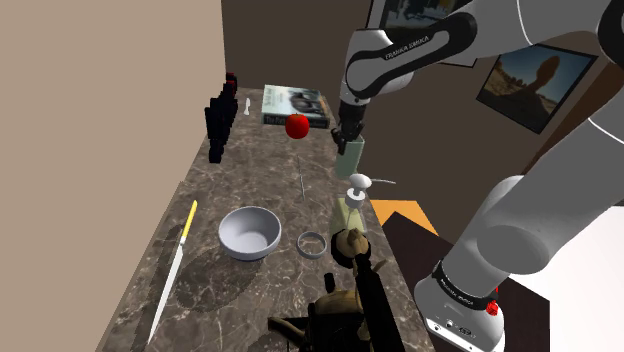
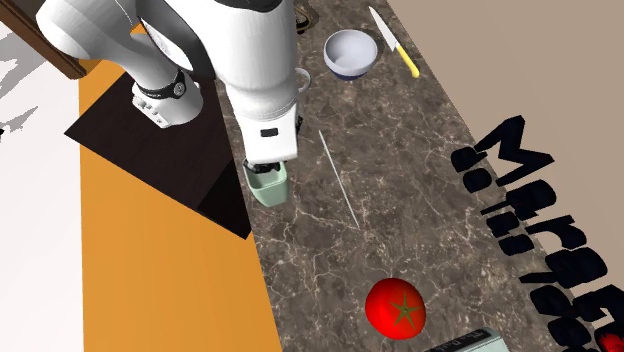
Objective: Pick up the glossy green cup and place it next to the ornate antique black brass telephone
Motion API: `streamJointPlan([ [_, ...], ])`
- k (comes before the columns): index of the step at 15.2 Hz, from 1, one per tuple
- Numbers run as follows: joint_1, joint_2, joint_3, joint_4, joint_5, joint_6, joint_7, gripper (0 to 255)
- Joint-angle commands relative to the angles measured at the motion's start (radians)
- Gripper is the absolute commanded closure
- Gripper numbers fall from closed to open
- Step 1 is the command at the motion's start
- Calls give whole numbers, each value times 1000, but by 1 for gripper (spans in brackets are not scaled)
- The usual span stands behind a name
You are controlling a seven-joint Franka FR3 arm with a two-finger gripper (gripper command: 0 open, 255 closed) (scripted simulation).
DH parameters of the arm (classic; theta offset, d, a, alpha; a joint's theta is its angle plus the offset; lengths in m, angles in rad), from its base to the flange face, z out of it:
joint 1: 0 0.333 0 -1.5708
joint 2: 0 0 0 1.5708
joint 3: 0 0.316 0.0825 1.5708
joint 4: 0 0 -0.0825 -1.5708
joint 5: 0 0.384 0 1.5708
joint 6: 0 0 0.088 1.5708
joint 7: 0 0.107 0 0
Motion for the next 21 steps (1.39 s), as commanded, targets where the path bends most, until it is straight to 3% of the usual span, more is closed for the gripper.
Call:
streamJointPlan([
  [1, 0, -16, 2, 12, -2, -29, 2, 255],
  [21, 3, -100, 16, 208, -3, -308, 2, 255],
])
